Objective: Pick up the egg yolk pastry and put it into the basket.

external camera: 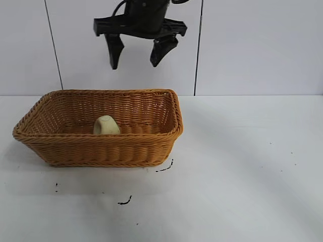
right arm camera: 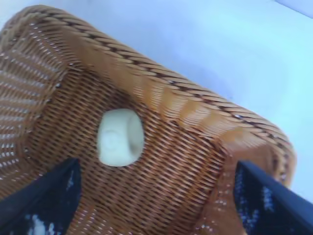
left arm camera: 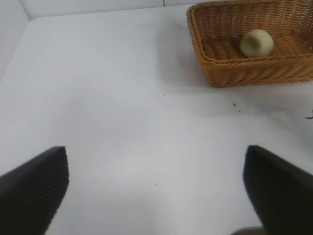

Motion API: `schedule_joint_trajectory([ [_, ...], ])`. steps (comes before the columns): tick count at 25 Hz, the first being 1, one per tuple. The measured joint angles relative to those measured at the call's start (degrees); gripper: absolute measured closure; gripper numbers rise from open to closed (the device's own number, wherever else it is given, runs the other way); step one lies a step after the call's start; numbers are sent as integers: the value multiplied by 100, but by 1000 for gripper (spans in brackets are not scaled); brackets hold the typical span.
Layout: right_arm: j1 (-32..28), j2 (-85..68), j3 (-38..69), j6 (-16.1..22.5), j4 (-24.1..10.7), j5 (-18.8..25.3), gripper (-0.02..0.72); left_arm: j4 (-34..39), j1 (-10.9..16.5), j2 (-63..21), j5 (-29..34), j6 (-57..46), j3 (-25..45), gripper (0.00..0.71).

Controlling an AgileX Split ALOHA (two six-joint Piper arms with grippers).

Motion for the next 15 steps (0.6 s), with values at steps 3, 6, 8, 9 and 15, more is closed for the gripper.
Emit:
schedule_joint_trajectory([
  [3, -627, 0, 0, -62, -15, 123, 90, 0, 0, 0, 0, 0, 0, 14],
  [6, -1174, 0, 0, -81, -10, 169, 90, 0, 0, 0, 0, 0, 0, 14],
  [8, -1485, 0, 0, -81, 42, 175, 90, 0, 0, 0, 0, 0, 0, 14],
  [9, -1588, 0, 0, -81, 90, 175, 90, 0, 0, 0, 0, 0, 0, 14],
  [15, -1815, -147, 73, -232, 358, 185, 90, 0, 0, 0, 0, 0, 0, 14],
])
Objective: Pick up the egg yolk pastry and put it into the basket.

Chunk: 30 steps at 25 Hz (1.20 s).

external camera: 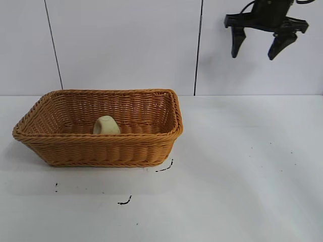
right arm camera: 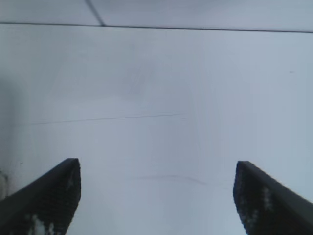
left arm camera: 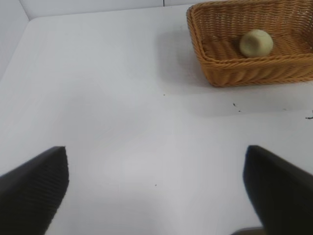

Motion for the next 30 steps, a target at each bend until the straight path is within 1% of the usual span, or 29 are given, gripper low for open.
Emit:
schedule_joint_trajectory([
  [4, 0, -387, 445, -42, 75, 0, 90, 0, 0, 0, 0, 0, 0, 14],
  [9, 0, -1241, 1665, -121, 98, -5, 90, 0, 0, 0, 0, 0, 0, 14],
  [16, 0, -3310, 4083, -234, 115, -10, 90, 0, 0, 0, 0, 0, 0, 14],
  [20, 0, -4770, 5585, -293, 120, -10, 90, 0, 0, 0, 0, 0, 0, 14],
  [26, 0, -6873, 7467, -434, 120, -18, 90, 0, 0, 0, 0, 0, 0, 14],
  [27, 0, -7233, 7771, -447, 115, -46, 90, 0, 0, 0, 0, 0, 0, 14],
  [30, 0, -8300, 8571, -495, 115, -370, 90, 0, 0, 0, 0, 0, 0, 14],
])
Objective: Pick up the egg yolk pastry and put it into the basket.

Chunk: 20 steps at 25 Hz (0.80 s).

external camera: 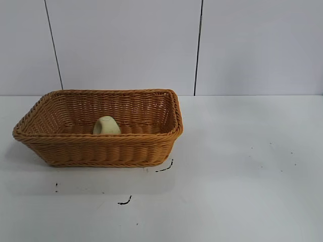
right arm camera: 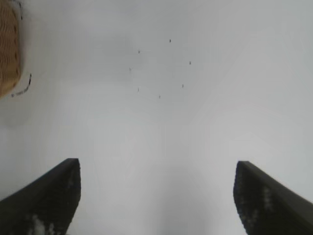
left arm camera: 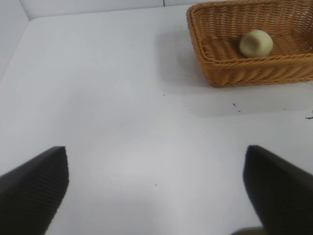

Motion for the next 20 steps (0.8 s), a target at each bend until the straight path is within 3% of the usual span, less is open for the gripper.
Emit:
schedule_joint_trajectory([
  [7, 0, -2456, 1598, -125, 0, -677, 90, 0, 0, 0, 0, 0, 0, 14],
  [11, 0, -3608, 2275, -128, 0, -665, 90, 0, 0, 0, 0, 0, 0, 14],
  [20, 0, -4888, 2363, -128, -23, -692, 90, 0, 0, 0, 0, 0, 0, 14],
])
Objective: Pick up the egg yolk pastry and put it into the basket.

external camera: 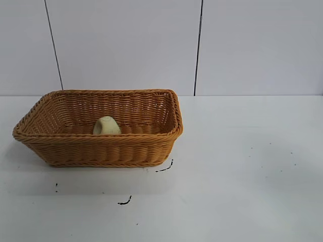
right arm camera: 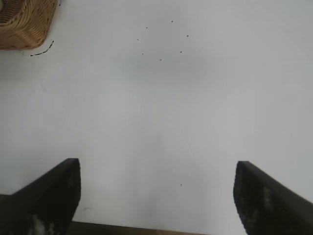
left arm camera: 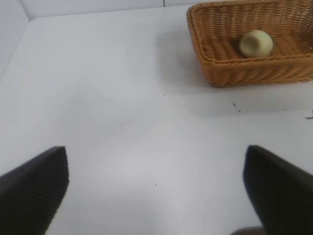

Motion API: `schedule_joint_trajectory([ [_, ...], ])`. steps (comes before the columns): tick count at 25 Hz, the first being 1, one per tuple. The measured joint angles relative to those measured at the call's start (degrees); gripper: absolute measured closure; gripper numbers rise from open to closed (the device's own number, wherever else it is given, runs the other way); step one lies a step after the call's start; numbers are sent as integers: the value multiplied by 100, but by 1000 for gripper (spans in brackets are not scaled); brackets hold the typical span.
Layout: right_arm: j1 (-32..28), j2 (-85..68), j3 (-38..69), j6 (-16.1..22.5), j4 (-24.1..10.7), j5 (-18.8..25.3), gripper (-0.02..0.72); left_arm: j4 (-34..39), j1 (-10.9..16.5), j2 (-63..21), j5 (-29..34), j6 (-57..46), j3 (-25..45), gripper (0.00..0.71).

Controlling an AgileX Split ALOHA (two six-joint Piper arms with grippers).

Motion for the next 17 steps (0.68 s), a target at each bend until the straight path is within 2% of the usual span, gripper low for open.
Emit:
schedule_joint_trajectory([
  [17, 0, -339, 0, 0, 6, -4, 90, 0, 0, 0, 0, 0, 0, 14],
])
